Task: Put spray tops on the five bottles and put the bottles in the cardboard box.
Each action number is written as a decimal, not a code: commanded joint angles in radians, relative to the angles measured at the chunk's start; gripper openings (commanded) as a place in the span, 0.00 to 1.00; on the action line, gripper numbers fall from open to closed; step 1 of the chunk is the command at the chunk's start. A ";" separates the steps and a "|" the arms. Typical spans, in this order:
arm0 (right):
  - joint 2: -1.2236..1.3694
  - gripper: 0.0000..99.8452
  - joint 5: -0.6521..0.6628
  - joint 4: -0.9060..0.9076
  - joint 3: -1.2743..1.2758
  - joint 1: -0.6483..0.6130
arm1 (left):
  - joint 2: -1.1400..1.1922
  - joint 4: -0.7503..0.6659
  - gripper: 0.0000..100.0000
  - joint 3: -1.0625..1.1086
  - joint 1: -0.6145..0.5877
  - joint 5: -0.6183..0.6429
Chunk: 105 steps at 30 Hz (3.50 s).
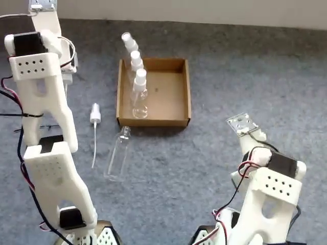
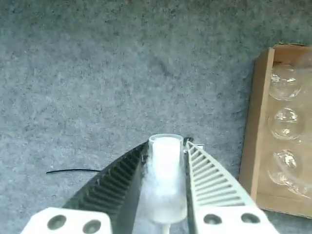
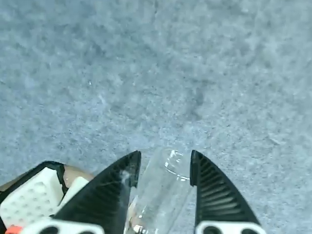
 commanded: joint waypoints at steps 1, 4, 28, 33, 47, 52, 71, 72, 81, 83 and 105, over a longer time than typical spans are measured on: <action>0.002 0.13 -0.026 0.008 0.008 -0.013 | -0.068 0.002 0.09 0.004 -0.013 -0.038; 0.001 0.13 -0.023 0.056 0.013 -0.013 | -0.068 0.002 0.09 0.004 -0.013 -0.051; 0.010 0.30 0.354 -0.096 0.355 0.334 | -0.070 -0.003 0.09 0.001 -0.028 -0.051; 0.010 0.30 0.354 -0.099 0.363 0.334 | -0.071 -0.002 0.09 0.001 -0.028 -0.051; 0.010 0.06 0.334 -0.091 0.260 0.447 | -0.070 -0.003 0.09 0.001 -0.028 -0.051; 0.010 0.06 0.262 -0.097 0.209 0.446 | -0.070 -0.003 0.09 0.001 -0.028 -0.051; 0.363 0.06 -0.241 -0.351 -0.223 0.197 | -0.070 -0.003 0.09 0.001 -0.028 -0.051; 0.424 0.06 -0.250 -0.337 -0.278 0.197 | -0.070 -0.003 0.09 0.001 -0.028 -0.051; 0.479 0.16 -0.014 0.165 -0.559 0.220 | -0.068 -0.018 0.09 0.001 -0.022 -0.046; 0.414 0.19 0.063 0.171 -0.507 0.257 | -0.068 -0.018 0.09 0.004 -0.022 -0.046; 0.473 0.25 0.239 -0.231 0.091 0.371 | -0.068 -0.015 0.09 0.004 -0.022 -0.046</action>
